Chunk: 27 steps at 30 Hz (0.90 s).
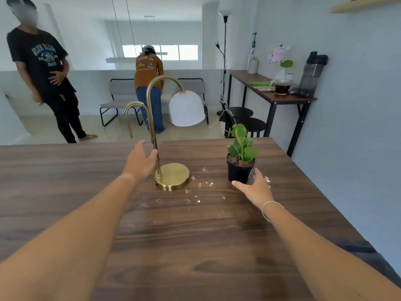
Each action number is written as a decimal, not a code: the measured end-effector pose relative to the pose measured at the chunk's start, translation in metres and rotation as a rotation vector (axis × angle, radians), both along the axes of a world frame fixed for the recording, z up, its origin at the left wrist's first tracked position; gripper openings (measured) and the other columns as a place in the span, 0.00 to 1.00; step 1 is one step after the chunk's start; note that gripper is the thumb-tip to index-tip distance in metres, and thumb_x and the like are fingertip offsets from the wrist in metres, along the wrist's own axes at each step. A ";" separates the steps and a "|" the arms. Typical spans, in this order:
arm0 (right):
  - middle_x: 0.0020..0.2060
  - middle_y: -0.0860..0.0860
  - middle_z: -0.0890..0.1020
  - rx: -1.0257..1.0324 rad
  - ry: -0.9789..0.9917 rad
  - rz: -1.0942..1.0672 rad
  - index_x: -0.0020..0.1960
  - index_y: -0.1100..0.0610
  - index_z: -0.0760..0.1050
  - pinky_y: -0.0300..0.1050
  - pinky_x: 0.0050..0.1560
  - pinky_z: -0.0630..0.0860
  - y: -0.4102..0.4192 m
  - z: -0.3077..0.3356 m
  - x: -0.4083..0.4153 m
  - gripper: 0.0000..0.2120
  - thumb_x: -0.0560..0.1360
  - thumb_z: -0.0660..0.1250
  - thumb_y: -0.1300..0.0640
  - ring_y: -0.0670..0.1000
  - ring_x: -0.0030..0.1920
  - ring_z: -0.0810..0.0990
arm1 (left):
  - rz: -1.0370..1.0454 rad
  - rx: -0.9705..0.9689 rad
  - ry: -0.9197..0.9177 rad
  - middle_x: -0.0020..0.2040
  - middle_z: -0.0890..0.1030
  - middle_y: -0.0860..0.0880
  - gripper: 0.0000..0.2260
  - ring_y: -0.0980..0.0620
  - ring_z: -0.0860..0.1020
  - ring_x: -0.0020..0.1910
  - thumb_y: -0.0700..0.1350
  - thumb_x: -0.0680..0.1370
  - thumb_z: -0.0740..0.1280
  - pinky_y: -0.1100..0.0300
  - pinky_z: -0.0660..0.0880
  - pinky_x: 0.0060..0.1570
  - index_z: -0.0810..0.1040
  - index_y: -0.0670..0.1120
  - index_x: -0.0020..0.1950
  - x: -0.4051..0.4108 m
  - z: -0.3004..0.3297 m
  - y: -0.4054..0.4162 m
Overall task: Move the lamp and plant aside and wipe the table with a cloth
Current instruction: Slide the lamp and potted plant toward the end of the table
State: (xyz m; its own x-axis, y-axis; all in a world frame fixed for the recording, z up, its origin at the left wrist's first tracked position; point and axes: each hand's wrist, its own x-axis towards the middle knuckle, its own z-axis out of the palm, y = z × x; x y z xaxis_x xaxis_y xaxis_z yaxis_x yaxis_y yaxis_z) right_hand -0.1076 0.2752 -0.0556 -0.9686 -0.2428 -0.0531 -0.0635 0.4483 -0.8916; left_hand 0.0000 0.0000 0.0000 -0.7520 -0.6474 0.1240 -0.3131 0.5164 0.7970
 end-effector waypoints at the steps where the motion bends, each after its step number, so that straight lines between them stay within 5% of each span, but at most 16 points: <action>1: 0.67 0.54 0.72 -0.048 0.018 -0.014 0.70 0.56 0.62 0.44 0.58 0.66 -0.006 -0.001 -0.002 0.35 0.68 0.74 0.55 0.55 0.66 0.70 | -0.027 0.004 0.038 0.70 0.69 0.40 0.25 0.42 0.68 0.68 0.49 0.79 0.58 0.46 0.65 0.68 0.55 0.45 0.74 -0.003 0.001 -0.001; 5: 0.66 0.53 0.73 -0.135 0.019 -0.122 0.71 0.54 0.60 0.43 0.59 0.66 -0.029 -0.013 -0.017 0.39 0.66 0.76 0.55 0.55 0.65 0.72 | -0.175 -0.024 0.127 0.53 0.72 0.46 0.14 0.50 0.73 0.48 0.47 0.81 0.53 0.54 0.66 0.51 0.64 0.45 0.66 -0.019 -0.003 -0.008; 7: 0.67 0.53 0.72 -0.177 0.012 -0.206 0.72 0.56 0.57 0.45 0.62 0.66 -0.038 -0.018 -0.024 0.42 0.66 0.76 0.55 0.56 0.66 0.71 | -0.194 -0.062 0.145 0.50 0.75 0.45 0.10 0.48 0.73 0.48 0.47 0.81 0.50 0.54 0.67 0.49 0.67 0.46 0.58 -0.026 -0.008 -0.017; 12: 0.66 0.56 0.72 -0.198 0.032 -0.357 0.72 0.57 0.57 0.48 0.61 0.68 -0.055 -0.027 -0.031 0.42 0.65 0.77 0.54 0.58 0.65 0.71 | -0.257 -0.044 0.139 0.49 0.79 0.44 0.10 0.45 0.78 0.46 0.49 0.81 0.51 0.45 0.78 0.49 0.66 0.48 0.58 -0.030 -0.019 -0.032; 21: 0.65 0.57 0.72 -0.200 0.092 -0.399 0.70 0.57 0.57 0.50 0.60 0.69 -0.061 -0.033 -0.039 0.42 0.64 0.77 0.55 0.59 0.64 0.72 | -0.266 0.134 0.228 0.43 0.78 0.50 0.07 0.49 0.78 0.45 0.47 0.81 0.53 0.52 0.78 0.47 0.69 0.50 0.46 -0.035 -0.023 -0.033; 27: 0.65 0.55 0.72 -0.239 0.094 -0.363 0.71 0.54 0.58 0.46 0.59 0.68 -0.060 -0.035 -0.048 0.42 0.64 0.77 0.55 0.57 0.64 0.72 | -0.242 0.206 0.292 0.44 0.79 0.50 0.06 0.47 0.80 0.49 0.44 0.81 0.54 0.55 0.76 0.50 0.70 0.49 0.53 -0.037 -0.021 -0.031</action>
State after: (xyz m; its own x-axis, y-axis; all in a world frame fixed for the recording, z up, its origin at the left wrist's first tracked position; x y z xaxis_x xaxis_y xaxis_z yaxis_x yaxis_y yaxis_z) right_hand -0.1552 0.2156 -0.0903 -0.9913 0.1193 0.0556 -0.0257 0.2387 -0.9707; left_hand -0.0372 -0.0314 -0.0208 -0.8376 -0.4904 0.2406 0.0514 0.3677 0.9285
